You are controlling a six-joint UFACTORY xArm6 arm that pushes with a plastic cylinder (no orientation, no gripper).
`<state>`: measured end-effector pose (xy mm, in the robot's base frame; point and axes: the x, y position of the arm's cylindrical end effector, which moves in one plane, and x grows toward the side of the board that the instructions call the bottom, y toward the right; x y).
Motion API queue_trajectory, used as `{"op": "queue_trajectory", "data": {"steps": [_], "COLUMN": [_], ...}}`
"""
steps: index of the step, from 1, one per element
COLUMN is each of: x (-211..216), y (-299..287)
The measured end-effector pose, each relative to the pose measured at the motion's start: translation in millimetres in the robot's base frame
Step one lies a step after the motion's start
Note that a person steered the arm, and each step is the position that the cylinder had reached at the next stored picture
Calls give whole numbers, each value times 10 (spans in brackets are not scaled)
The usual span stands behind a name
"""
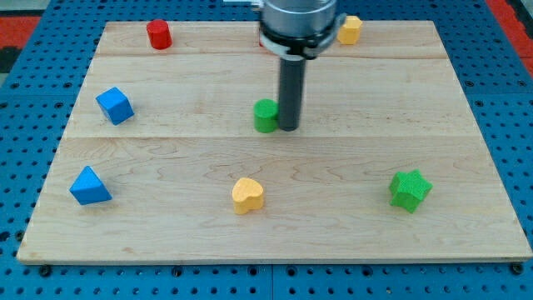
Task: Slightly move the green circle towards up
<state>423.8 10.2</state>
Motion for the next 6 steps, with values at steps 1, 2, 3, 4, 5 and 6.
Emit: {"op": "queue_trajectory", "data": {"steps": [1,2,3,4,5,6], "x": [182,231,190,-27,20,164], "y": [-83,-494,-424,-167,-144,-647]}}
